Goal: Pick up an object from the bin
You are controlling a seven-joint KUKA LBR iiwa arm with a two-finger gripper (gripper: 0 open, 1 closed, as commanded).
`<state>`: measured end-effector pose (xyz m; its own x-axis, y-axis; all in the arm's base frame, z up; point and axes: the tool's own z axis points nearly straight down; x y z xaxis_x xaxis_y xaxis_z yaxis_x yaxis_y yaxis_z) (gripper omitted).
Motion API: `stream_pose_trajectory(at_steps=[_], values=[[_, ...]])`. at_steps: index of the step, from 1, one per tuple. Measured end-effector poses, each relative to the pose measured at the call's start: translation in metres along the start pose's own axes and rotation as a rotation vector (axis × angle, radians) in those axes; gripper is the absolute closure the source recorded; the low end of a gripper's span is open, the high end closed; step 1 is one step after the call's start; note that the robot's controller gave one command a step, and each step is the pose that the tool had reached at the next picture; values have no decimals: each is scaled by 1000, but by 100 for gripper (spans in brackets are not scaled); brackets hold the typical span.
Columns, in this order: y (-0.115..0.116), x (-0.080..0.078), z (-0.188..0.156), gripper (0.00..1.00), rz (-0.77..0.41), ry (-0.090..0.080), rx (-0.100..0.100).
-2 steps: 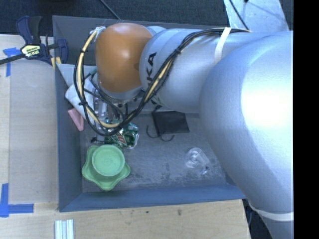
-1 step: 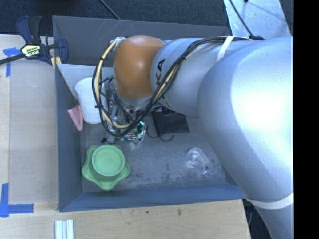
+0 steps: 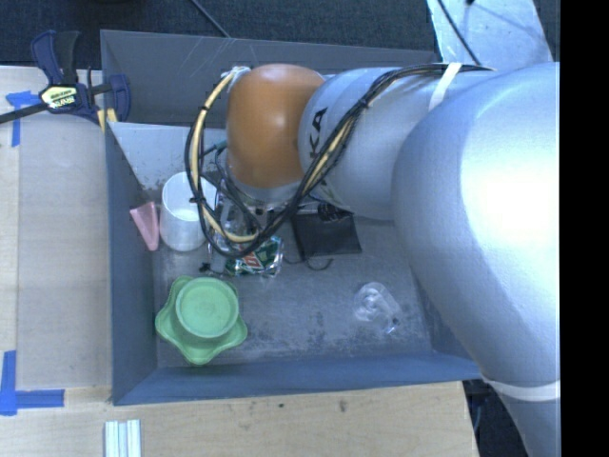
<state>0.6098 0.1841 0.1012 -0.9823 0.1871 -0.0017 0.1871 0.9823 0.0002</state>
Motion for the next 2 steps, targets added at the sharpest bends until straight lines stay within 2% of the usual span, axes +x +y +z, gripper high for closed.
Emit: stream_pose_trajectory(at_steps=[1,2], values=[[-24,-11,-2,0,160,0,0],[-24,-4,23,0,302,2,1]])
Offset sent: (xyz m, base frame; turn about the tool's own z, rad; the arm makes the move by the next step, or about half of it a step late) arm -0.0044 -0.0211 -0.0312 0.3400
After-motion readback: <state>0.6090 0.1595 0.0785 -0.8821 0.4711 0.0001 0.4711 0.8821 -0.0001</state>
